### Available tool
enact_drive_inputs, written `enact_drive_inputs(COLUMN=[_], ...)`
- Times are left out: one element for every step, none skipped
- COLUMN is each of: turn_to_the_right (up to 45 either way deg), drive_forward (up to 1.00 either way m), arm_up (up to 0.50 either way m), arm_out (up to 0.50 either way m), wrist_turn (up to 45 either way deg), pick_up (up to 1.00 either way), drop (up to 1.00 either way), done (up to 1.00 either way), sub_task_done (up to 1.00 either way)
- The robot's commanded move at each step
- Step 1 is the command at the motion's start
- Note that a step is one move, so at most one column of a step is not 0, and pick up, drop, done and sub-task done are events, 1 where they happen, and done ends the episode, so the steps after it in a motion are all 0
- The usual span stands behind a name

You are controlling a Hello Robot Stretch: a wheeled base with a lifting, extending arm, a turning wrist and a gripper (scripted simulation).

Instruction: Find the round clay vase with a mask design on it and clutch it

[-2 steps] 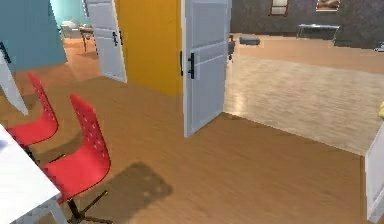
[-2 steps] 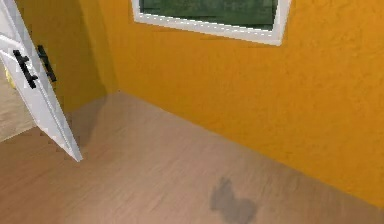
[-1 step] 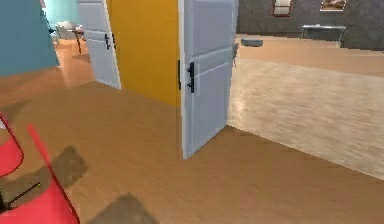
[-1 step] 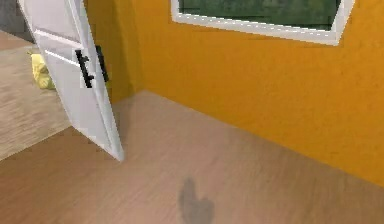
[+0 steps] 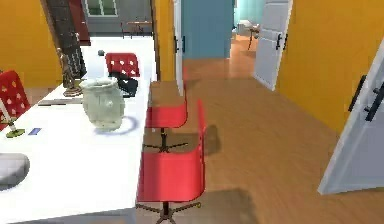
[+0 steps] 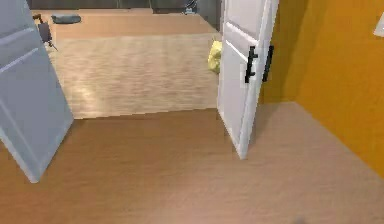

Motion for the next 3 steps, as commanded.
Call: enact_drive_inputs(turn_to_the_right=[-45.0,-45.0,-24.0], drive_forward=[0.0,0.0,0.0], arm_up=[0.0,0.0,0.0], arm_out=[0.0,0.0,0.0], wrist_turn=[0.0,0.0,0.0], pick_up=[0.0,0.0,0.0], drop=[0.0,0.0,0.0], done=[0.0,0.0,0.0], sub_task_done=[0.0,0.0,0.0])
